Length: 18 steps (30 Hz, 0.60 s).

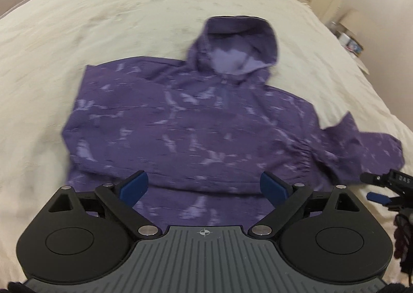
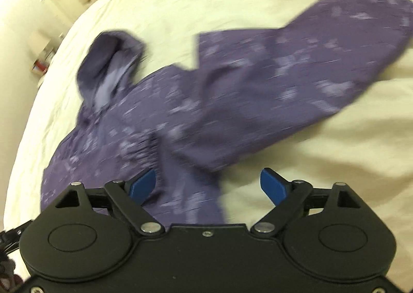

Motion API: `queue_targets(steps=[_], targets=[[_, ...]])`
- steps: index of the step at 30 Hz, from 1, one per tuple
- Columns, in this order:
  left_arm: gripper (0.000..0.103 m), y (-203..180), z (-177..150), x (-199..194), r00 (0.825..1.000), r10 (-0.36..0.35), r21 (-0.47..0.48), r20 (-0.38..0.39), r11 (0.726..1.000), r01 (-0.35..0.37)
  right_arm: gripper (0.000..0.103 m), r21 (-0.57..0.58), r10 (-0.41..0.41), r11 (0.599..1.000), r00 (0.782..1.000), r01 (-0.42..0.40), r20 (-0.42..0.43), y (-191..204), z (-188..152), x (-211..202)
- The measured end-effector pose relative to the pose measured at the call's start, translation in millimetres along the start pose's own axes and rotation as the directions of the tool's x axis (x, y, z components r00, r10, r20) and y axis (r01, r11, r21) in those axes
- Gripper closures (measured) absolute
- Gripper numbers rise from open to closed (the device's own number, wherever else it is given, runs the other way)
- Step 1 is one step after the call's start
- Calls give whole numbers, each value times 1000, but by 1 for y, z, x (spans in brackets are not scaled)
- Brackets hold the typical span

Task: Fold large clothes

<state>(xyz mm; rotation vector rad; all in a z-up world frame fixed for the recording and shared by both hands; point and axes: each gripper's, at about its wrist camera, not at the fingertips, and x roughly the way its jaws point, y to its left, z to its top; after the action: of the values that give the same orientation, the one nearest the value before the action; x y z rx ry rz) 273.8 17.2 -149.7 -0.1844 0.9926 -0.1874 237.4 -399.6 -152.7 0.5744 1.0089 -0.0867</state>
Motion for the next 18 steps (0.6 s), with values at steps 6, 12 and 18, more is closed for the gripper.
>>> queue_targets(steps=[6, 12, 18], targets=[[9, -39, -8, -2, 1000, -14, 17, 5, 1000, 13, 11, 30, -62, 998, 997, 61, 49, -59, 37, -16], [9, -60, -16, -3, 1000, 5, 19, -7, 1000, -5, 11, 82, -150, 986, 985, 143, 91, -107, 81, -18], [9, -68, -19, -1, 999, 41, 24, -26, 999, -40, 11, 177, -200, 968, 974, 180, 102, -147, 105, -10]])
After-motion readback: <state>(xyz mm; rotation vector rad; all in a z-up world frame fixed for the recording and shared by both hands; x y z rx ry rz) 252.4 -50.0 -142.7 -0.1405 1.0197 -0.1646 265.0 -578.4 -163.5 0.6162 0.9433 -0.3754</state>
